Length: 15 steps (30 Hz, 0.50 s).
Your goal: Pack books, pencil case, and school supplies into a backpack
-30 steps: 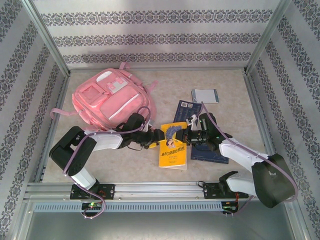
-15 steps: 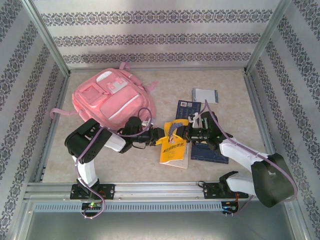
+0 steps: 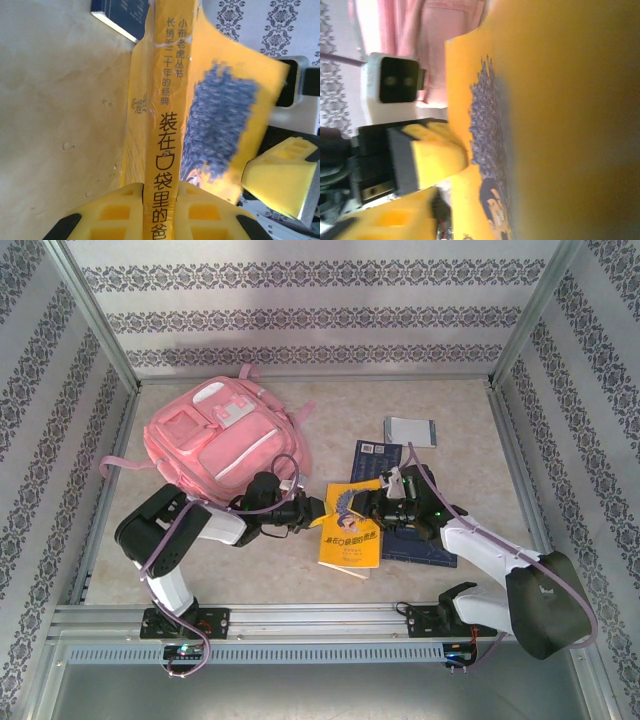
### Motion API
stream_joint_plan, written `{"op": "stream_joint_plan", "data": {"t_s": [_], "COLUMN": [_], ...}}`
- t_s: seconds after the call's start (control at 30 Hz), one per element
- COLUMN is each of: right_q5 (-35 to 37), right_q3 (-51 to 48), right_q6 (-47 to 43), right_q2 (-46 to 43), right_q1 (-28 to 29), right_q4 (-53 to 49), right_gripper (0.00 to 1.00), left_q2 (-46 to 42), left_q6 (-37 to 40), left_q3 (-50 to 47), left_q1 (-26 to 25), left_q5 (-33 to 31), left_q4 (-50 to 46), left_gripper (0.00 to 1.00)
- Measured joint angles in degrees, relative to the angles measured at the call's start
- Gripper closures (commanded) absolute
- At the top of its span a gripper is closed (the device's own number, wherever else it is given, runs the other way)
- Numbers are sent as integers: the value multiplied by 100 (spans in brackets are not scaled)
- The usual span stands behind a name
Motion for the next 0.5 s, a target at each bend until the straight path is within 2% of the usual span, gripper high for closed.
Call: {"op": "stream_joint_plan", "data": {"t_s": [0.27,0.4,0.5], "right_q5": [1093,1180,1058], "right_q3": [83,-11,-144], "right_q6": [-990,-1134,-1145], "right_q2": [-146,-101,136], "right_q1": [4,-7,-4], "right_q4": [-1344,-1362,-1178], "right_gripper": [33,37,43], "left_q2": [-391,-391,-391], "left_q6": [533,680,726], "left_q3": [2,0,2], "left_q1": [-4,-4,-4], "left_q5": [-184,-249,-254], "left_q4": [-831,-1064,-1095], "left_gripper": [96,95,86]}}
